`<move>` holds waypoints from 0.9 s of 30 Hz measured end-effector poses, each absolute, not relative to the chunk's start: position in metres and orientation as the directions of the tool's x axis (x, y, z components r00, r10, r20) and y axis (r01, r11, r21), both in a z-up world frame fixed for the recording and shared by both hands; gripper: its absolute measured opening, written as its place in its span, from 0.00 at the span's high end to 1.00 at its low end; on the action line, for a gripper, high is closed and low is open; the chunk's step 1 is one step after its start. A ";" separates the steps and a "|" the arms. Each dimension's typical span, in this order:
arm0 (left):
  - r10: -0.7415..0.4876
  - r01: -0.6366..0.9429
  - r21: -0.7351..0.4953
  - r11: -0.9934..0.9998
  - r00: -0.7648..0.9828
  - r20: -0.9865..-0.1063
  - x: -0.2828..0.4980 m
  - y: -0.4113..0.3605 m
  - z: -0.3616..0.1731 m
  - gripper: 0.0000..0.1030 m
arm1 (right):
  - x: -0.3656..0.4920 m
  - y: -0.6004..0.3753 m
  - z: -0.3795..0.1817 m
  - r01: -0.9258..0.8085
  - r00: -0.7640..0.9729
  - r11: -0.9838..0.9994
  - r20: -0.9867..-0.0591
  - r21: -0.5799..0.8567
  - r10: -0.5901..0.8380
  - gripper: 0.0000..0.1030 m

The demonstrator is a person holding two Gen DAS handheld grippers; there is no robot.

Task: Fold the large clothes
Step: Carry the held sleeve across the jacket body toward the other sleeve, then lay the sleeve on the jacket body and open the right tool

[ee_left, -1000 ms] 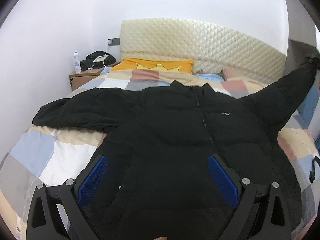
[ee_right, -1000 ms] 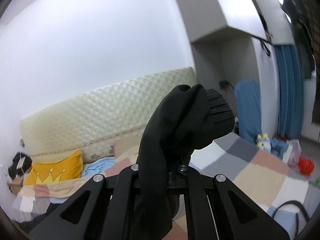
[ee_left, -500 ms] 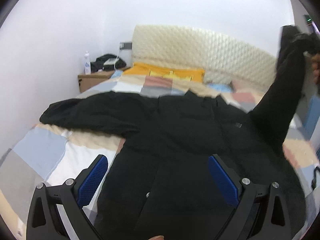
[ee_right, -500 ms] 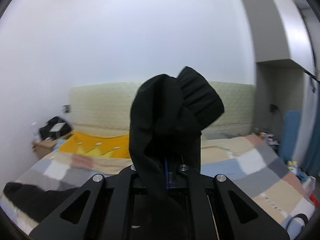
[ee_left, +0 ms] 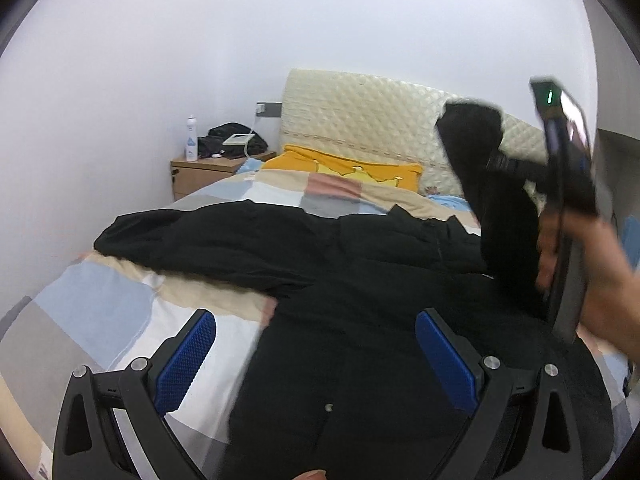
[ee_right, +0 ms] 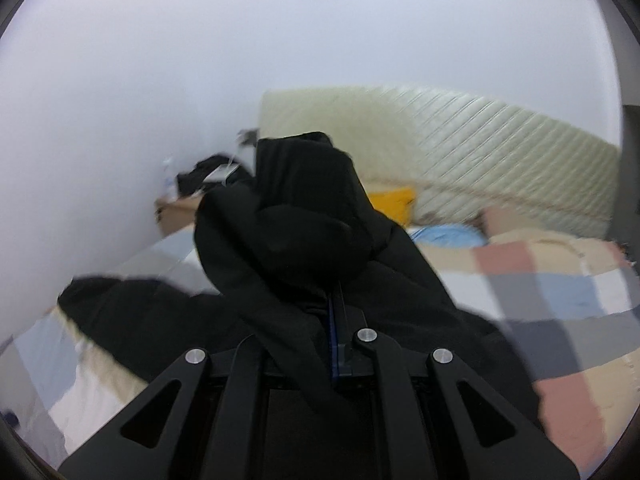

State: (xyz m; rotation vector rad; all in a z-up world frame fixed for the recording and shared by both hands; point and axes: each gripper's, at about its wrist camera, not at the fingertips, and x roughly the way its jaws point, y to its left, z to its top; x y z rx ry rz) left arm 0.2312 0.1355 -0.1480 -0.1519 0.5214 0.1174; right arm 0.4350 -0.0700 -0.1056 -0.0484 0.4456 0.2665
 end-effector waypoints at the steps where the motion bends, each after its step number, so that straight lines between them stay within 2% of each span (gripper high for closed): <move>1: 0.072 -0.156 -0.125 0.980 0.857 -0.510 0.234 0.141 -0.150 0.02 | 0.435 -0.063 -0.115 -0.278 0.860 0.961 -0.443 0.012 0.254 0.93; 6: 0.140 -0.203 -0.064 0.977 0.839 -0.525 0.241 0.144 -0.156 0.02 | 0.440 -0.037 -0.182 -0.325 0.796 0.944 -0.526 0.046 0.300 0.93; 11: 0.133 -0.187 -0.049 0.981 0.839 -0.527 0.243 0.143 -0.160 0.02 | 0.452 -0.016 -0.234 -0.341 0.723 0.937 -0.617 0.074 0.312 0.93; 14: 0.095 -0.177 -0.097 0.979 0.827 -0.554 0.251 0.152 -0.168 0.02 | 0.456 -0.007 -0.260 -0.345 0.688 0.937 -0.662 0.059 0.295 0.93; 23: 0.075 -0.197 -0.131 0.972 0.781 -0.619 0.271 0.167 -0.188 0.02 | 0.457 -0.012 -0.267 -0.355 0.662 0.930 -0.675 0.100 0.325 0.91; 27: 0.039 -0.184 -0.170 0.968 0.783 -0.621 0.266 0.170 -0.188 0.02 | 0.451 -0.012 -0.260 -0.349 0.648 0.929 -0.686 0.120 0.332 0.85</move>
